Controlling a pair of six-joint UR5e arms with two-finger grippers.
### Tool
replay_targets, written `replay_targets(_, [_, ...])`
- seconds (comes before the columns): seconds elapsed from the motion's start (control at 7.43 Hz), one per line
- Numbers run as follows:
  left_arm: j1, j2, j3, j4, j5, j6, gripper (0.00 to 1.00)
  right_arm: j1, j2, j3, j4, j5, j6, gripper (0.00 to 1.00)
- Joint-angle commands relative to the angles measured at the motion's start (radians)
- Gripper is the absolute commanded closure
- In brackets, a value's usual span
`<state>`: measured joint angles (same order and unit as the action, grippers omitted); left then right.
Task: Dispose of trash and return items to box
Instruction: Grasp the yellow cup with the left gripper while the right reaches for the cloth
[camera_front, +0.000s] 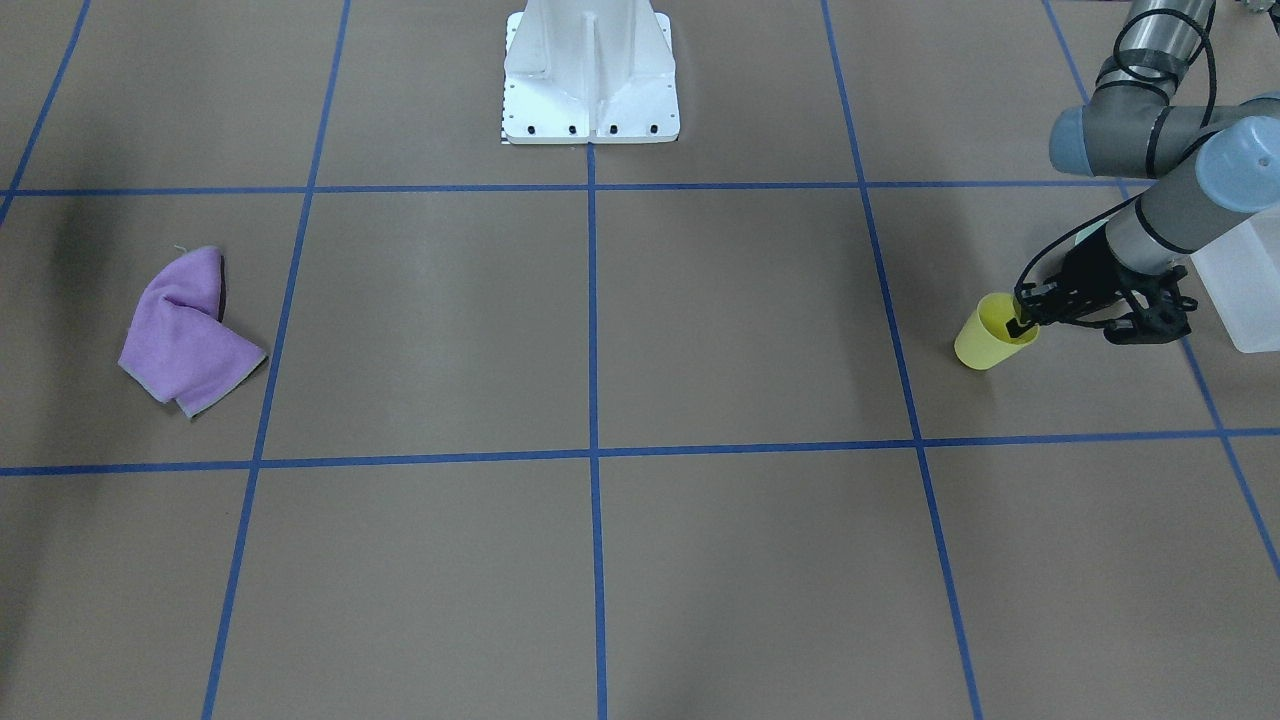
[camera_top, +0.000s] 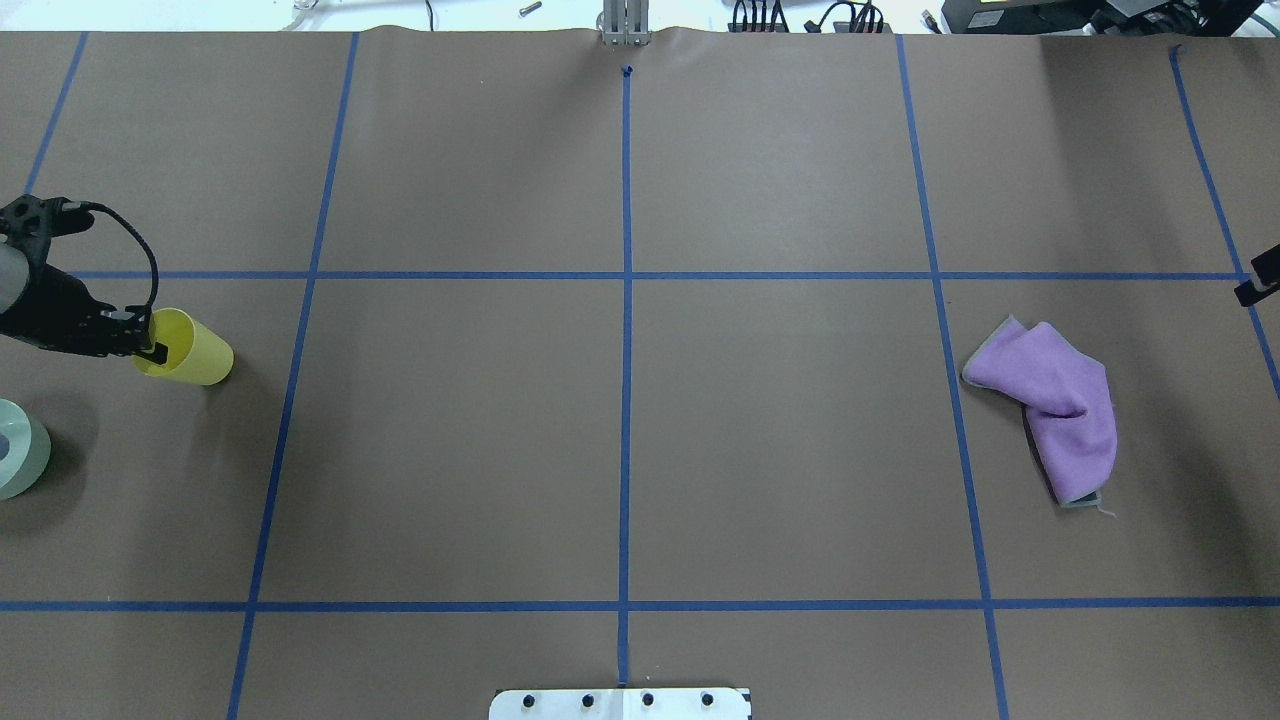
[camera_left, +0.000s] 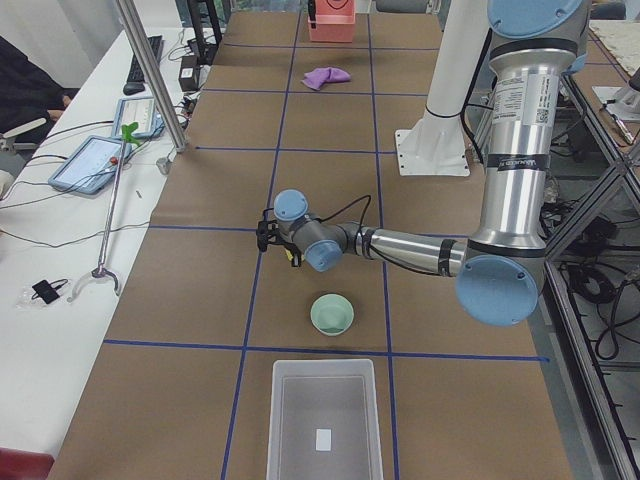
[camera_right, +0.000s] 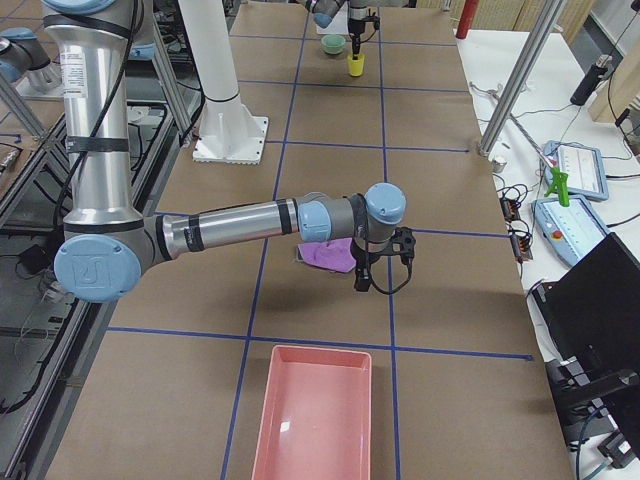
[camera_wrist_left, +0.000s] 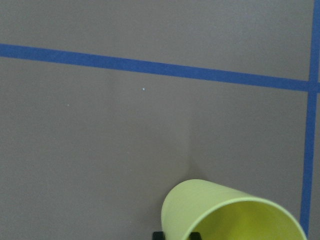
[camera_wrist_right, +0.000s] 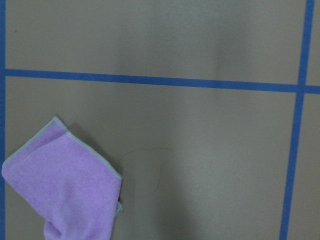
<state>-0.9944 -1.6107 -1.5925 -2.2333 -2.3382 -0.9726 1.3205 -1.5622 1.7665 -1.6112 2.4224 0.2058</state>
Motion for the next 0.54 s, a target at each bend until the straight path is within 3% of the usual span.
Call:
replay_targets(0.0, [-0.099, -0.003, -0.01, 0.009, -0.157, -0.005, 1.0, -0.076, 0.001, 0.011, 0.08, 0.0, 0.035, 0.0])
replay_targets(0.4, [-0.19, -0.023, -0.046, 0.084, -0.219, -0.006, 1.0, -0.263, 0.013, -0.002, 0.207, -0.028, 0.177, 0.0])
